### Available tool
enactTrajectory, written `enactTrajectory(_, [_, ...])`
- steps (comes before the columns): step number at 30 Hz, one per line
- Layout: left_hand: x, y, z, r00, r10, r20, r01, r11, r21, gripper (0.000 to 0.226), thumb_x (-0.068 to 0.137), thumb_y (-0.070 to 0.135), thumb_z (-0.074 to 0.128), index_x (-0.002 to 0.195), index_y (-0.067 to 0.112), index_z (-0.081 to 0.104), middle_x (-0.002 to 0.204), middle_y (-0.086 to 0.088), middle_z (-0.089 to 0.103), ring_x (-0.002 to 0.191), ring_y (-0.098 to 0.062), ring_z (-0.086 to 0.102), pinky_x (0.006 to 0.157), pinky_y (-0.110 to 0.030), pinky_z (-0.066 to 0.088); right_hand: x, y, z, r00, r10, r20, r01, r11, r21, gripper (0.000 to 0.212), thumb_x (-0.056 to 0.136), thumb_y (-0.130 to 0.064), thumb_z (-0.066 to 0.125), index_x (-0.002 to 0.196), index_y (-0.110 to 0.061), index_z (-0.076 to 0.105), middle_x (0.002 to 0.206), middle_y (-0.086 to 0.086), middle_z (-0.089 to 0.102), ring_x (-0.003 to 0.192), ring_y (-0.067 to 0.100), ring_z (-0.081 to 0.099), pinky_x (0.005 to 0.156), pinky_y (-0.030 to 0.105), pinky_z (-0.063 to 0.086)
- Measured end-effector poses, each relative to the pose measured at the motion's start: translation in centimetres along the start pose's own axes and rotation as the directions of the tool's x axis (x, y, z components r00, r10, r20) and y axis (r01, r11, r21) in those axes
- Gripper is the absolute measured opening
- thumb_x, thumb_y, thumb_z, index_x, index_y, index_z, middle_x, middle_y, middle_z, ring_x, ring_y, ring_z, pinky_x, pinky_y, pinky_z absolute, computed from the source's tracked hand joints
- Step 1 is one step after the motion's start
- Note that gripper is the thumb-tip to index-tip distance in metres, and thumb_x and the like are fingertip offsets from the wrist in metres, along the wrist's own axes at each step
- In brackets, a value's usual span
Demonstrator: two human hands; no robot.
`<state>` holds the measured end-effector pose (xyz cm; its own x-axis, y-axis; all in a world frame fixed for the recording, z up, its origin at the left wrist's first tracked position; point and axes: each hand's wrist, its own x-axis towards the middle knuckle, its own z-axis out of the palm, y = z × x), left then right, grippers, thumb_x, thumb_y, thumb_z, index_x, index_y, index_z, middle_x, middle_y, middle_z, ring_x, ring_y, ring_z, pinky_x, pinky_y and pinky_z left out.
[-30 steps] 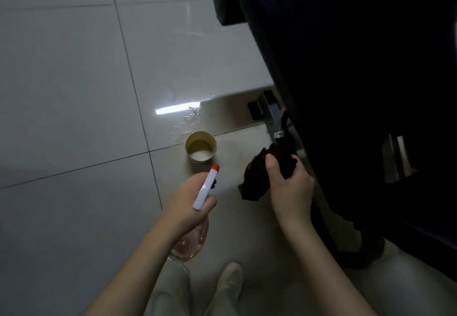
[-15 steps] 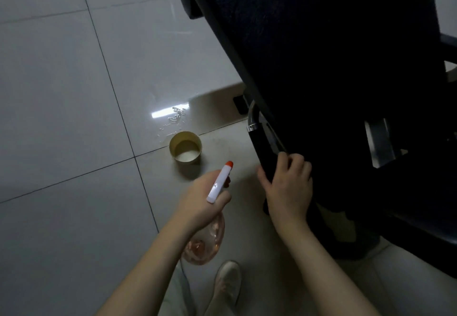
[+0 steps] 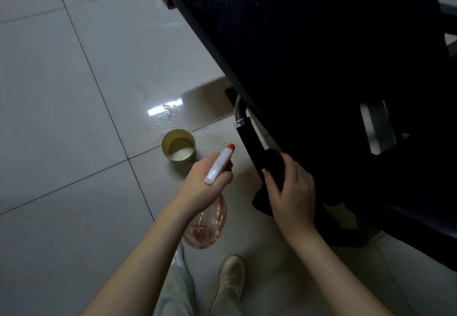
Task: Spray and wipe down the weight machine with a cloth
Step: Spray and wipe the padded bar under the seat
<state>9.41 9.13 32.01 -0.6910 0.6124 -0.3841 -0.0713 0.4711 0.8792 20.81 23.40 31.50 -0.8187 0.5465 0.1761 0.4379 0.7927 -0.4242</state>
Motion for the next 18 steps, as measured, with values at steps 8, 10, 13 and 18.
enactTrajectory(8, [-0.5, 0.2, 0.9, 0.996, -0.054, -0.066, 0.049, 0.996, -0.076, 0.028, 0.081, 0.033, 0.048, 0.083, 0.008, 0.061, 0.074, -0.02, 0.061, 0.066, -0.024, 0.06, 0.061, -0.026, 0.048, -0.4, 0.5, -2.1, 0.98, 0.191, -0.059, -0.177, 0.967, 0.184, 0.052, 0.086, -0.039, 0.05, 0.115, 0.004, 0.059, 0.104, 0.017, 0.067, 0.099, 0.023, 0.053, 0.088, 0.039, 0.04])
enactTrajectory(10, [-0.8, -0.1, 0.9, 0.998, -0.049, -0.05, 0.045, 0.996, -0.082, 0.022, 0.081, 0.033, 0.048, 0.083, 0.014, 0.059, 0.074, -0.015, 0.063, 0.068, -0.021, 0.062, 0.067, -0.03, 0.052, -0.5, 0.9, -2.5, 0.963, 0.269, 0.0, -0.262, 0.939, 0.222, 0.059, 0.085, -0.046, 0.047, 0.119, 0.001, 0.058, 0.109, 0.016, 0.065, 0.103, 0.033, 0.056, 0.087, 0.04, 0.042])
enactTrajectory(13, [-1.2, -0.2, 0.7, 0.999, -0.036, 0.008, 0.037, 0.996, -0.084, 0.034, 0.076, 0.039, 0.051, 0.092, 0.011, 0.064, 0.09, -0.002, 0.071, 0.085, -0.015, 0.067, 0.083, -0.043, 0.055, -0.9, 1.8, -2.8, 0.938, 0.339, 0.068, -0.345, 0.901, 0.264, 0.068, 0.083, -0.057, 0.043, 0.126, -0.006, 0.054, 0.117, 0.012, 0.061, 0.11, 0.032, 0.054, 0.09, 0.04, 0.046])
enactTrajectory(18, [-2.1, 0.4, 1.6, 0.996, 0.074, 0.041, -0.071, 0.995, -0.073, 0.051, 0.069, 0.045, 0.045, 0.096, 0.007, 0.065, 0.091, -0.002, 0.07, 0.082, -0.011, 0.064, 0.076, -0.033, 0.052, -2.0, 2.4, -3.0, 0.924, 0.375, 0.08, -0.381, 0.875, 0.298, 0.069, 0.083, -0.061, 0.042, 0.129, -0.011, 0.052, 0.122, 0.008, 0.06, 0.114, 0.027, 0.054, 0.092, 0.042, 0.047])
